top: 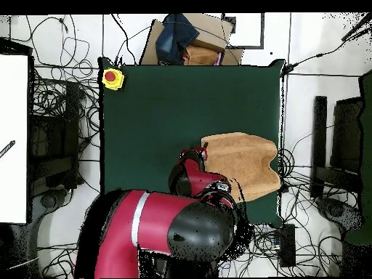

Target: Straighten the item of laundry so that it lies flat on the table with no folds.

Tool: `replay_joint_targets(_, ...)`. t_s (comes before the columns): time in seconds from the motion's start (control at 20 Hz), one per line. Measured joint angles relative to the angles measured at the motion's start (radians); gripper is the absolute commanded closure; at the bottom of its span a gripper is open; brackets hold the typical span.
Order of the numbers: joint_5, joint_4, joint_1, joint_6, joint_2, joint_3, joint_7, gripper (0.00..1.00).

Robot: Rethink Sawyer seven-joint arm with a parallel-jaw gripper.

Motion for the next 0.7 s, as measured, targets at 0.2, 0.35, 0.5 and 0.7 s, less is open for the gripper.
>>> replay_joint_targets(0.2,0.013,0.0,0.016,-0.013,0.021,-0.036,0.0,0.0)
replay_joint_targets(0.35,0.014,0.0,0.022,-0.019,0.031,-0.046,0.0,0.0)
replay_joint_targets(0.5,0.014,-0.002,0.022,-0.024,0.036,-0.047,0.0,0.0)
replay_joint_targets(0.7,0.014,-0.009,0.022,-0.025,0.044,-0.047,0.0,0.0)
